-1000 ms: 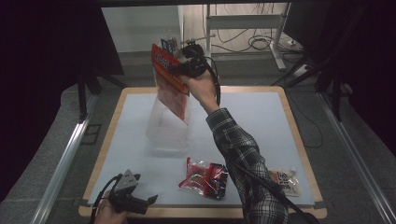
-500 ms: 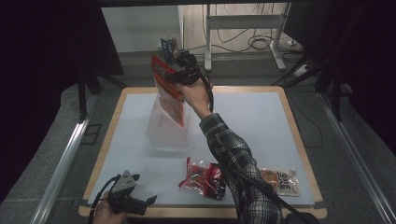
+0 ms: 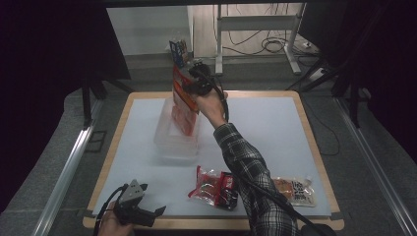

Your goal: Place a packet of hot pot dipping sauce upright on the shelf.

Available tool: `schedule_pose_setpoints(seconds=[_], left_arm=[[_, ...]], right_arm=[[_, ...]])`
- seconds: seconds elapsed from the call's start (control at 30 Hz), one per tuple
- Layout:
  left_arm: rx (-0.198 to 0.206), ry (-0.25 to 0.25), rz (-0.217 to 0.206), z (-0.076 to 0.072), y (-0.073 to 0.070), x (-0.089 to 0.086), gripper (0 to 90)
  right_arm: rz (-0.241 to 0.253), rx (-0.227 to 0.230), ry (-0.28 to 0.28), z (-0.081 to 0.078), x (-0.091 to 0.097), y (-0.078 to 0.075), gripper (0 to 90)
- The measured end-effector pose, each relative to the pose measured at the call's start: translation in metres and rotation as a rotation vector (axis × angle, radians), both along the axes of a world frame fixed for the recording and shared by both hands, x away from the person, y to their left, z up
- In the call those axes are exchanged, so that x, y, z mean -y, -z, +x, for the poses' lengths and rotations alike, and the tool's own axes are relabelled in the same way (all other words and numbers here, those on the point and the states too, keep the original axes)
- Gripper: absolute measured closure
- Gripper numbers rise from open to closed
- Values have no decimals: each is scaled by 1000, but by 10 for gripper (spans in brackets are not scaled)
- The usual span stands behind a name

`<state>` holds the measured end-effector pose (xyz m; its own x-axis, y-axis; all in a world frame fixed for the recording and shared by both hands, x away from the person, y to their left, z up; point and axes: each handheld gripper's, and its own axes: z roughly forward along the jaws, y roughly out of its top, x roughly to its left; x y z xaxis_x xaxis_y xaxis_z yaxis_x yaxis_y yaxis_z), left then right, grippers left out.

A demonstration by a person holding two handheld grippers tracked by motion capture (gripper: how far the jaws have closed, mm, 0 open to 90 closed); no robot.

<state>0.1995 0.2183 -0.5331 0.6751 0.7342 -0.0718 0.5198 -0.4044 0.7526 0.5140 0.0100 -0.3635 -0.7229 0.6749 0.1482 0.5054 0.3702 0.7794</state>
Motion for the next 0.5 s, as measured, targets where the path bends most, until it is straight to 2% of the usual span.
schedule_pose_setpoints(seconds=[0.07,0.17,0.23,0.27,0.3,0.4,0.43,0.5], left_arm=[[1,0,2,0,0,0,0],[-4,-1,-1,0,0,0,0],[-6,0,-1,1,0,0,0],[-6,0,-1,1,0,0,0],[-12,-3,-4,1,0,0,0],[-14,-5,-6,1,0,0,0],[-15,-5,-7,1,1,-1,0],[-22,-7,-10,2,1,-1,0]], right_arm=[[18,-9,-12,0,0,10,890],[47,-18,-13,2,1,12,890],[-24,25,10,2,2,9,889],[-24,25,10,2,2,9,889],[-83,68,35,2,3,10,887],[-82,69,54,6,11,13,881],[-51,48,58,9,17,15,857],[-42,29,55,13,22,16,791]])
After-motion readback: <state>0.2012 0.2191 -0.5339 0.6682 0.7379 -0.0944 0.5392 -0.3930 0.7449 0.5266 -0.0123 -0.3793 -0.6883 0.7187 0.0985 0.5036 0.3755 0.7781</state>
